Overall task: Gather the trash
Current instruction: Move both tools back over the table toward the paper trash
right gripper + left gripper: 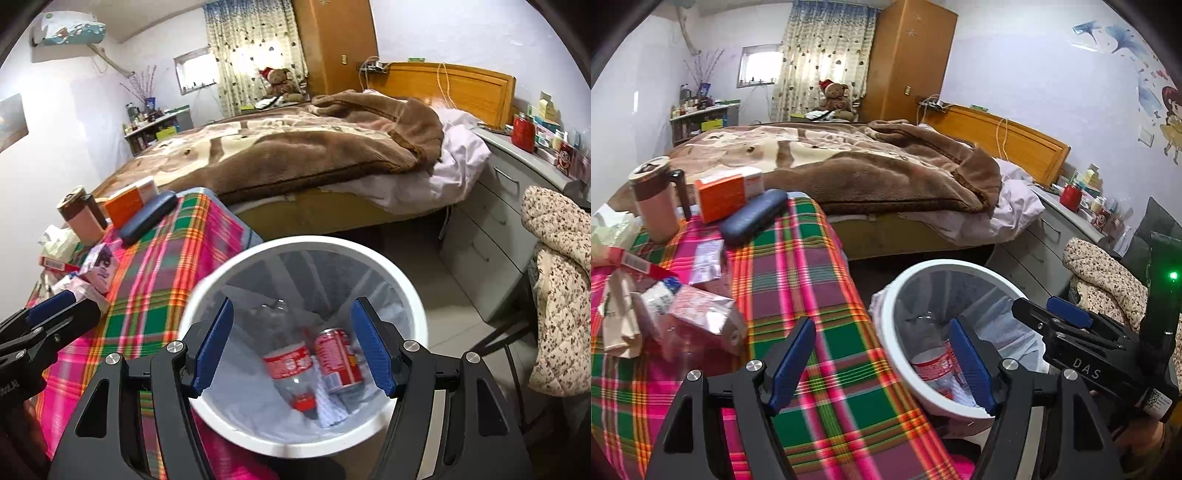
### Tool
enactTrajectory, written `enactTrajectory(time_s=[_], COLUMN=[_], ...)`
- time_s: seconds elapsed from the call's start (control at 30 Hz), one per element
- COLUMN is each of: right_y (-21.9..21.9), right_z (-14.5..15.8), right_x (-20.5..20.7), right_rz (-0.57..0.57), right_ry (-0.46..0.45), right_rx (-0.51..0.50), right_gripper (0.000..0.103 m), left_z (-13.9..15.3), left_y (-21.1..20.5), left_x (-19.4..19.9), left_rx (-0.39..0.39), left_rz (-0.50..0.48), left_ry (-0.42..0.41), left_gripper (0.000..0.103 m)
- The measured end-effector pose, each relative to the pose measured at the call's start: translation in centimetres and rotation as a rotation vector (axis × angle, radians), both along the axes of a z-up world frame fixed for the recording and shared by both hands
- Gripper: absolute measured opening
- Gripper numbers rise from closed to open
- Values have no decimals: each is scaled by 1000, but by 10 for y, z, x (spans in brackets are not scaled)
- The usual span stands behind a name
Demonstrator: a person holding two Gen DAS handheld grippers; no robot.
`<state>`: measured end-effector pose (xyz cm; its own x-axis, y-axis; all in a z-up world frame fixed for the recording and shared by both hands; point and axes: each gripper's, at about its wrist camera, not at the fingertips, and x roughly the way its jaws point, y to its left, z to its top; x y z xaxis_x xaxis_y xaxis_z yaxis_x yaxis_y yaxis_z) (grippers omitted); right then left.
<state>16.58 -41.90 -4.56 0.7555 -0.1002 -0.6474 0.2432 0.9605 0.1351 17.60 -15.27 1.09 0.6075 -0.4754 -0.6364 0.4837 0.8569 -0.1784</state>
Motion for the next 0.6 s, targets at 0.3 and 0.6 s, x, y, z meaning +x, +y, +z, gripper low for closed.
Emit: enactTrajectory(time_s=[0.3, 0.6], right_y=[30, 67], right_z=[7, 10], right_x=[7, 26], right_rz=[79, 175], right_ry=[-36, -49], right_rx=[-2, -2], right_gripper=[68, 68], left_z=[9, 9], left_y=[45, 112], left_x=[1, 18], left_rx=[-1, -2], left_rz=[81, 213], left_ry=[-21, -18], left_gripper=[74, 74])
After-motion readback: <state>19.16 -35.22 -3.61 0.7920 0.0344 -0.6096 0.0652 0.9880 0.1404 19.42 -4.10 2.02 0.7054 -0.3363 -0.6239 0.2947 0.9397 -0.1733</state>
